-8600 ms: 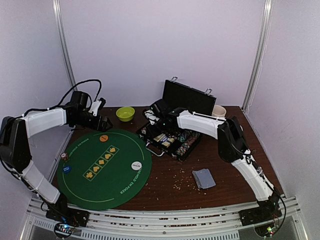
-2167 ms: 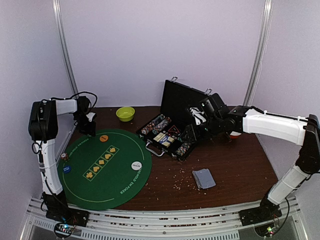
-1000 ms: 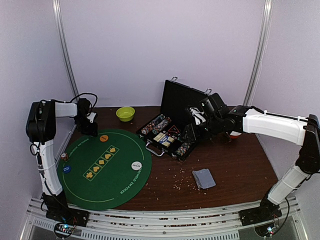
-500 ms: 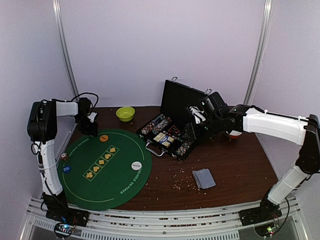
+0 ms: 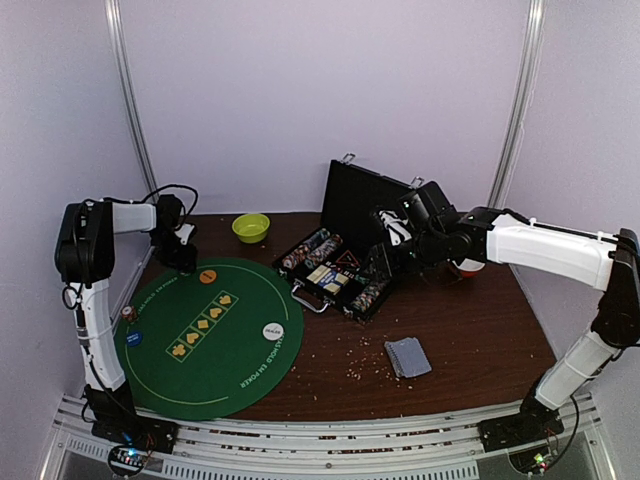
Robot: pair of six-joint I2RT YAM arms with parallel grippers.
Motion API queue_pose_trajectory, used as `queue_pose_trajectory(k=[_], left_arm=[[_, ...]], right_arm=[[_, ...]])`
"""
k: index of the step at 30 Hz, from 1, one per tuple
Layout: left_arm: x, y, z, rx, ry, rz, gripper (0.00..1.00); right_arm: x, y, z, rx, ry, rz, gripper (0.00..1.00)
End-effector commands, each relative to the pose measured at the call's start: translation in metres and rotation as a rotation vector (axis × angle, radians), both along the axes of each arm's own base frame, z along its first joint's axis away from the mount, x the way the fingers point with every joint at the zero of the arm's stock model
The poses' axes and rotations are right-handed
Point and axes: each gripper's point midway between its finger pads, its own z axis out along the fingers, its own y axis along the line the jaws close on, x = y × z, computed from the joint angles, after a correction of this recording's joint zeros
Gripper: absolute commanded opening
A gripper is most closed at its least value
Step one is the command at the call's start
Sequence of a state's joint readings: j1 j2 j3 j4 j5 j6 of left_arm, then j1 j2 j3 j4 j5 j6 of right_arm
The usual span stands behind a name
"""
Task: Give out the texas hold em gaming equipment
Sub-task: Place the poker chips pile at the big blind area.
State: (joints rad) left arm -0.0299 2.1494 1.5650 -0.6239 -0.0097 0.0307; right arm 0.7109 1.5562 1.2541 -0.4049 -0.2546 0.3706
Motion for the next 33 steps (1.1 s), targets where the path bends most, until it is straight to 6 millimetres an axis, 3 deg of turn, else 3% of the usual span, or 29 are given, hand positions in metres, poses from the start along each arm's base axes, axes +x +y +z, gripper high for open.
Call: queue_pose_trajectory(k=[1,5,9,15,20,25,30,33], left_arm=[[0.006,-0.025,-0.021,-0.054,0.002,-0.067,0.65],[0.011,-0.027,-0.008,-0.063,-0.027,-0.076,0.71],[0.018,-0.031,0.018,-0.079,-0.092,-0.098,0.76],[0.029,-0.038,0.084,-0.11,-0.233,-0.13,0.77],[0.025,-0.04,0.144,-0.127,-0.337,-0.125,0.77],[0.001,-0.043,0.197,-0.155,-0.427,-0.121,0.77],[-0.041,-0.06,0.239,-0.215,-0.505,-0.157,0.77],[-0.068,-0.08,0.247,-0.267,-0.515,-0.205,0.77]], right_arm=[[0.002,0.001,0.006,0.007,0.008,-0.005,0.52],[0.002,0.003,0.007,0.012,0.012,-0.002,0.53],[0.002,0.003,0.008,0.013,0.013,-0.002,0.53],[0.003,0.004,0.015,0.022,0.0,-0.006,0.53],[0.006,0.004,0.02,0.006,-0.009,-0.014,0.53],[0.006,0.008,0.029,-0.003,-0.034,-0.017,0.53],[0.004,0.013,0.033,-0.032,-0.042,-0.034,0.53],[0.002,0.004,0.025,-0.115,-0.045,-0.073,0.53]])
